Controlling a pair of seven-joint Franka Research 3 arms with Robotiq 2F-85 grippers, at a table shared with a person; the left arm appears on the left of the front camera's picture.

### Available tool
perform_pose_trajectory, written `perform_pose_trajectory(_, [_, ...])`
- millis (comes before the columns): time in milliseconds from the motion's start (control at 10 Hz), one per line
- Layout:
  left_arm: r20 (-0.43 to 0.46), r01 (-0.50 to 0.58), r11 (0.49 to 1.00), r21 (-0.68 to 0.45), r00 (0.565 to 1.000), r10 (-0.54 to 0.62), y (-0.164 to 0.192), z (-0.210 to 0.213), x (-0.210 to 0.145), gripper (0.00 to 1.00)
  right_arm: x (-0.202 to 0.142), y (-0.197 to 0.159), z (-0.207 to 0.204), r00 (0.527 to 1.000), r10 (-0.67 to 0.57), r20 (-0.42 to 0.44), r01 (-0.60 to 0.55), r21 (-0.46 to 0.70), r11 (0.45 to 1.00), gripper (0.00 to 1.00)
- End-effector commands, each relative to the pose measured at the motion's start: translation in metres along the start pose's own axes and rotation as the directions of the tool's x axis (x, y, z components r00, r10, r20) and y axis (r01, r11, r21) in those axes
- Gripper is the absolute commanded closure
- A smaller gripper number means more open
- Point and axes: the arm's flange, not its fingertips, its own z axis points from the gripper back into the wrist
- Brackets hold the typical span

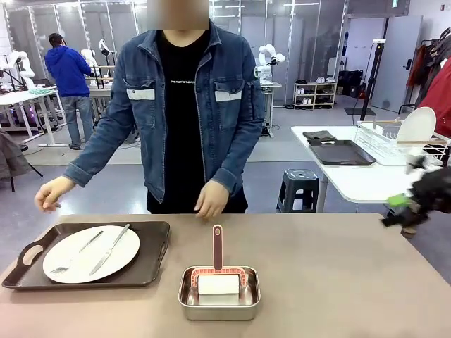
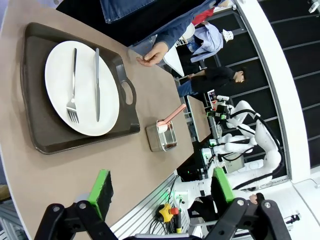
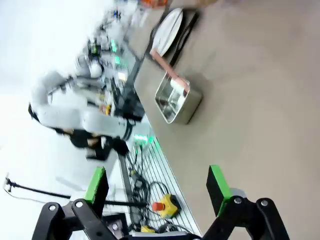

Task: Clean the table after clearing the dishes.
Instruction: When the right (or left) Handle tray is removed, use the right hand (or left hand) to clean the right (or left) side of the table with the Lint Roller.

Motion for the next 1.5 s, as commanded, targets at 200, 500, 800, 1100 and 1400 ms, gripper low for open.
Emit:
perform_pose_trajectory(200, [0.007, 0.012, 1.000, -0.006, 1.000, -0.012, -0.001, 0.004, -0.003, 0.00, -0.068, -0.004, 0.089, 0.942, -0.164, 0.292, 0.171, 0.005, 0.985, 0.00])
perform_pose_trajectory(500, [0.007, 0.012, 1.000, -0.006, 1.000, -0.012, -0.001, 0.004, -0.003, 0.00, -0.096, 0.001, 0.108, 0.899, -0.201, 0.389, 0.209, 0.021, 0.978, 0.00])
perform_pose_trajectory(800, [0.007, 0.012, 1.000, -0.006, 1.000, -0.012, -0.001, 0.004, -0.003, 0.00, -0.102, -0.010, 0.117, 0.914, -0.182, 0.363, 0.193, 0.008, 0.981, 0.00])
perform_pose_trajectory(1100, [0.007, 0.012, 1.000, -0.006, 1.000, -0.012, -0.001, 0.004, -0.003, 0.00, -0.102, -0.010, 0.117, 0.914, -0.182, 0.363, 0.193, 0.008, 0.981, 0.00])
perform_pose_trajectory(1400, [0.007, 0.012, 1.000, -0.006, 1.000, -0.012, -0.001, 0.004, -0.003, 0.00, -0.102, -0.010, 0.117, 0.914, -0.182, 0.363, 0.193, 0.008, 0.981, 0.00])
